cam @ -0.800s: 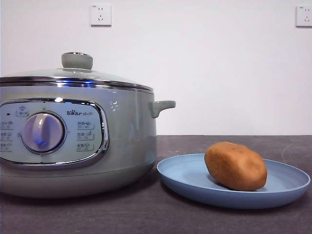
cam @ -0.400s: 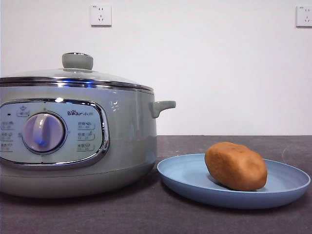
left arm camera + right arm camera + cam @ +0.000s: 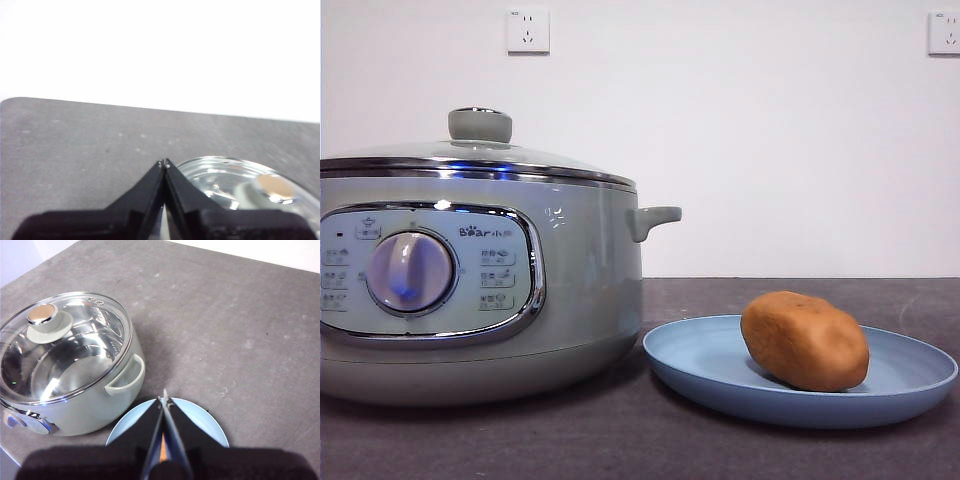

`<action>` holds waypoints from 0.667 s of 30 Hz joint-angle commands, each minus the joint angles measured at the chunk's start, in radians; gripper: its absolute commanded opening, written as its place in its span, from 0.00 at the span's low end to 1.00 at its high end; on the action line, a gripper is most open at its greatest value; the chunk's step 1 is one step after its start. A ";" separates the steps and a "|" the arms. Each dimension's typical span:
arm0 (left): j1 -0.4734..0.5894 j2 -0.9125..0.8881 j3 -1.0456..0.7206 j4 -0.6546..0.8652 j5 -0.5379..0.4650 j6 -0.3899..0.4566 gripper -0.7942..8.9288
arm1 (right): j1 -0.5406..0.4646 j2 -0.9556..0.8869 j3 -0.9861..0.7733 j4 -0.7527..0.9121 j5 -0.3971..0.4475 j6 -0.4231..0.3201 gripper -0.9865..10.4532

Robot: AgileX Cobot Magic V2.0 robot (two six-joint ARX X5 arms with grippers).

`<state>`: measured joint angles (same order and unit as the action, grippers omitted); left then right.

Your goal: Take the potato out from the steamer,put the potato on the plate,close the lid

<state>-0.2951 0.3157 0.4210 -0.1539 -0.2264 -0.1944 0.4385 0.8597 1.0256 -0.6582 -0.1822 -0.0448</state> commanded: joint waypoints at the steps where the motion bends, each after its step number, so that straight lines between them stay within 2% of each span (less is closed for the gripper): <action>1: 0.039 -0.092 -0.163 0.068 0.000 -0.031 0.08 | 0.001 -0.003 -0.002 0.002 0.002 0.000 0.09; 9: 0.148 -0.302 -0.419 0.074 0.082 -0.122 0.08 | 0.001 -0.003 -0.002 0.002 0.001 0.000 0.09; 13: 0.187 -0.314 -0.418 -0.026 0.100 -0.099 0.08 | 0.000 -0.003 -0.002 -0.002 0.002 0.000 0.09; 16: 0.197 -0.314 -0.418 -0.031 0.143 -0.064 0.08 | 0.000 -0.003 -0.002 -0.003 0.001 0.000 0.09; 20: 0.199 -0.314 -0.418 -0.037 0.222 -0.062 0.08 | 0.001 -0.003 -0.002 -0.004 0.002 0.000 0.09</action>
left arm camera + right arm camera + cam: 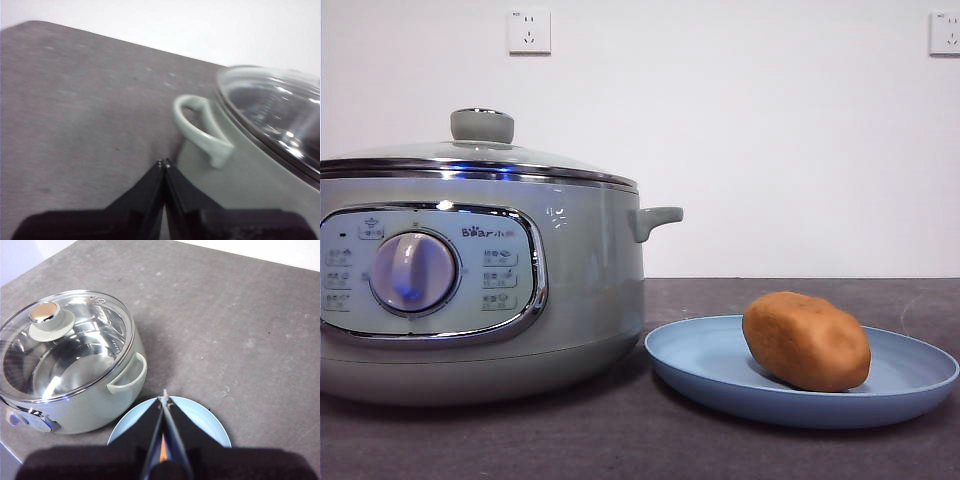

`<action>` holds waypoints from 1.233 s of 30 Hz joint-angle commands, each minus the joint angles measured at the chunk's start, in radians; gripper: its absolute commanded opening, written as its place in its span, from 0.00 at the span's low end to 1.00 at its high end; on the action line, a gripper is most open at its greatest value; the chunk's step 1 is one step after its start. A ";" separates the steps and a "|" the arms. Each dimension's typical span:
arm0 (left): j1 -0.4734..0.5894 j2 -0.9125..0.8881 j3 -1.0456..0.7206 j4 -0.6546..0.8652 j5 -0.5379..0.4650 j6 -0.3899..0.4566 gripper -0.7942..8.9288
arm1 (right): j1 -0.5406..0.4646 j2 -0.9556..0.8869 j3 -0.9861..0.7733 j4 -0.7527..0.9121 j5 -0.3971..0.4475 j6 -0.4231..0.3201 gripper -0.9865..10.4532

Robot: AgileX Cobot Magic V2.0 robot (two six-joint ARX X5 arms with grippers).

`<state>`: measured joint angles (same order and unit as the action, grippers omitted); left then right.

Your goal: Take the potato out from the steamer,put the potato on the plate,close the lid

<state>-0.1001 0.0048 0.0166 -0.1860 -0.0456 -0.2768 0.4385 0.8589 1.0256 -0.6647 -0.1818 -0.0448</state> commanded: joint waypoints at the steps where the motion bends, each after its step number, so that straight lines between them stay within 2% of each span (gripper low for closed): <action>1: 0.004 -0.003 -0.013 -0.004 0.051 0.024 0.08 | 0.001 -0.002 -0.002 0.002 0.001 0.000 0.09; 30: 0.004 -0.003 -0.013 0.002 0.048 0.026 0.08 | 0.000 -0.005 -0.002 0.000 0.002 -0.002 0.09; 34: 0.004 -0.003 -0.013 0.002 0.048 0.026 0.08 | -0.023 -0.010 -0.002 0.002 0.010 -0.090 0.09; 37: 0.004 -0.003 -0.013 0.002 0.048 0.026 0.08 | -0.093 0.004 -0.002 0.001 0.004 -0.106 0.09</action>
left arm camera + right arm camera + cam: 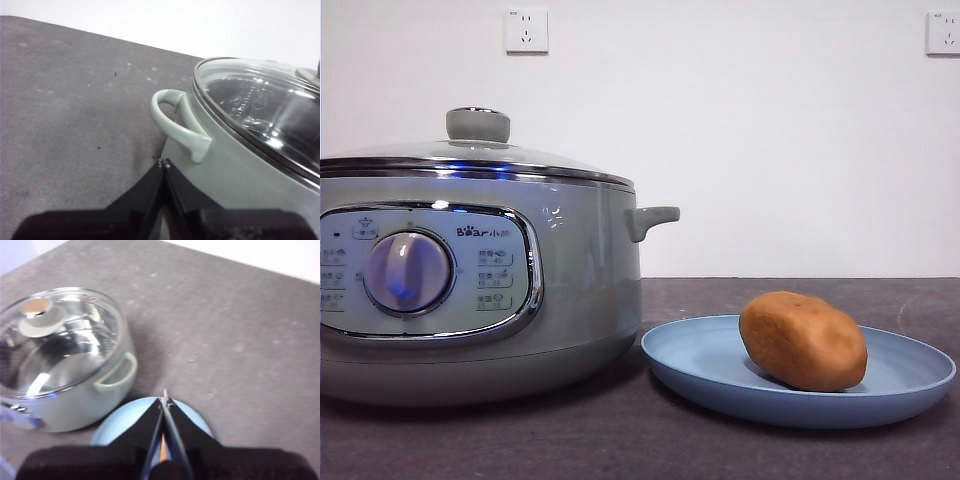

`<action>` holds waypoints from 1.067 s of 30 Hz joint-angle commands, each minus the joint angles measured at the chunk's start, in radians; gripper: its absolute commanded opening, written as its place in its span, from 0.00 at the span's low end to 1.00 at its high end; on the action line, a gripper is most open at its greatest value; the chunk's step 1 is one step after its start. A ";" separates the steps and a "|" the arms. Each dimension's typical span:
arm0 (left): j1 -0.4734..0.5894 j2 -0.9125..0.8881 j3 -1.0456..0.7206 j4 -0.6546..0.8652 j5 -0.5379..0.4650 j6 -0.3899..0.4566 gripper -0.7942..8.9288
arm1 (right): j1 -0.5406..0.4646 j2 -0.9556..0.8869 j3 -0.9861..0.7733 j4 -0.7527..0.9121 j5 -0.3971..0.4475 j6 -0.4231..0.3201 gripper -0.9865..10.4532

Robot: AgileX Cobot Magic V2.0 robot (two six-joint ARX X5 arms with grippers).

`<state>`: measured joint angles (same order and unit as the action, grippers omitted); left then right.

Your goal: Take the potato out from the steamer,put the potato on the plate,close the lid

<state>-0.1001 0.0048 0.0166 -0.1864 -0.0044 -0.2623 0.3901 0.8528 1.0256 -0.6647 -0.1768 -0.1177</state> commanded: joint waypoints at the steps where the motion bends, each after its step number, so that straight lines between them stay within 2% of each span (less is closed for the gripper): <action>1: 0.004 -0.003 -0.013 0.002 0.006 0.012 0.08 | -0.076 0.013 -0.005 0.001 -0.001 -0.032 0.09; 5: 0.004 -0.003 -0.013 0.002 0.006 0.012 0.08 | -0.206 0.003 -0.051 0.011 -0.002 -0.009 0.09; 8: 0.004 -0.003 -0.013 0.002 0.006 0.012 0.08 | -0.275 -0.046 -0.146 0.097 -0.001 -0.002 0.09; 13: 0.004 -0.003 -0.013 0.002 0.006 0.012 0.08 | -0.338 -0.214 -0.441 0.407 -0.001 -0.002 0.09; 14: 0.004 -0.003 -0.013 0.002 0.006 0.012 0.08 | -0.352 -0.283 -0.557 0.517 -0.001 0.005 0.09; 15: 0.004 -0.003 -0.013 0.002 0.006 0.012 0.08 | -0.364 -0.343 -0.653 0.604 -0.001 0.023 0.09; 16: 0.004 -0.003 -0.013 0.002 0.006 0.012 0.08 | -0.379 -0.422 -0.763 0.689 -0.002 0.082 0.09; 18: 0.004 -0.003 -0.013 0.002 0.006 0.012 0.08 | -0.389 -0.521 -0.881 0.756 0.000 0.125 0.09; 21: 0.004 -0.003 -0.013 0.002 0.006 0.012 0.08 | -0.397 -0.669 -1.011 0.770 0.002 0.176 0.09; 25: 0.004 -0.003 -0.013 0.005 0.006 0.012 0.08 | -0.396 -0.839 -1.020 0.494 0.005 0.188 0.09; 32: 0.004 -0.003 -0.013 0.005 0.006 0.012 0.08 | -0.394 -0.852 -1.019 0.485 0.056 0.222 0.09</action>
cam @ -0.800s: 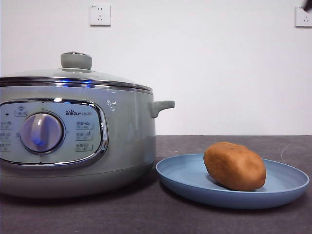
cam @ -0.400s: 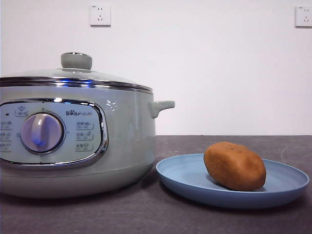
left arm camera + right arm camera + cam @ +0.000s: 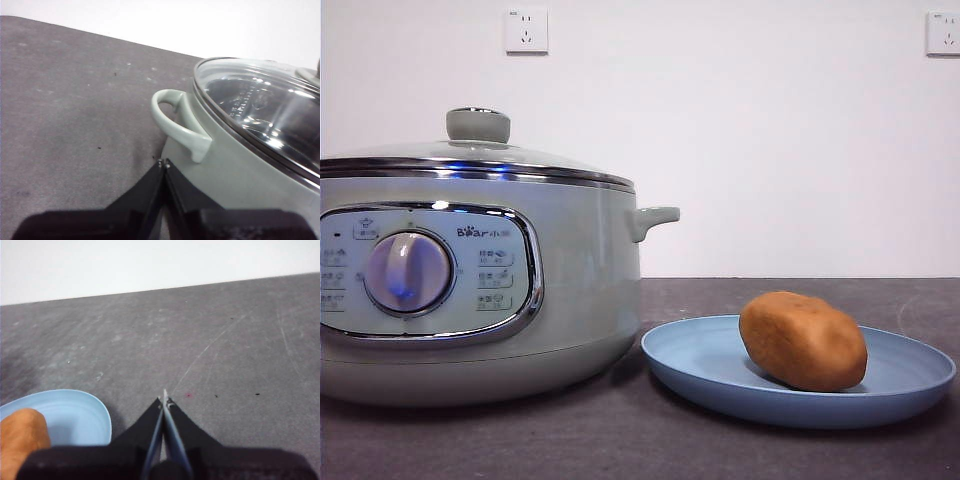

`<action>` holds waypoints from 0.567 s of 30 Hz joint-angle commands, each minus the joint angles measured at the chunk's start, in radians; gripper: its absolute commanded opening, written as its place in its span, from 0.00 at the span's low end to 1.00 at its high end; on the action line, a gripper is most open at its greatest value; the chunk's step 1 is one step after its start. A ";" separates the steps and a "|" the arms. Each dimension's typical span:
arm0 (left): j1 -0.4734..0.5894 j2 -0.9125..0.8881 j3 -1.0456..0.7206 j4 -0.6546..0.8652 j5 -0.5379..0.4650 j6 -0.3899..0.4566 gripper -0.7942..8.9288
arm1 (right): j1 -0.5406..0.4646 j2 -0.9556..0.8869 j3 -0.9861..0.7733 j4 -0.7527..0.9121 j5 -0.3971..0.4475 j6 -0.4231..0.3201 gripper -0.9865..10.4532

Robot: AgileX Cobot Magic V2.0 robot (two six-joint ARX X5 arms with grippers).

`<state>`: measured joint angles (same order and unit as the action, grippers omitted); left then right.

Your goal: Take the potato out from the steamer,put the potato on the plate,close the lid

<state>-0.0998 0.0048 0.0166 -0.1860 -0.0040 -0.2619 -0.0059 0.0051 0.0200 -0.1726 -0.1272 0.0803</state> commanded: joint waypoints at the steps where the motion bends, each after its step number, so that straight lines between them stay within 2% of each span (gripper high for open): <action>1: 0.003 -0.003 -0.013 0.004 0.006 0.011 0.08 | 0.002 -0.004 -0.014 -0.007 0.007 0.024 0.09; 17: 0.003 -0.003 -0.013 0.005 0.006 0.011 0.08 | 0.002 0.024 -0.013 -0.003 0.003 0.024 0.09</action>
<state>-0.0994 0.0048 0.0166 -0.1860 -0.0036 -0.2619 -0.0059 0.0280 0.0200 -0.1719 -0.1268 0.0940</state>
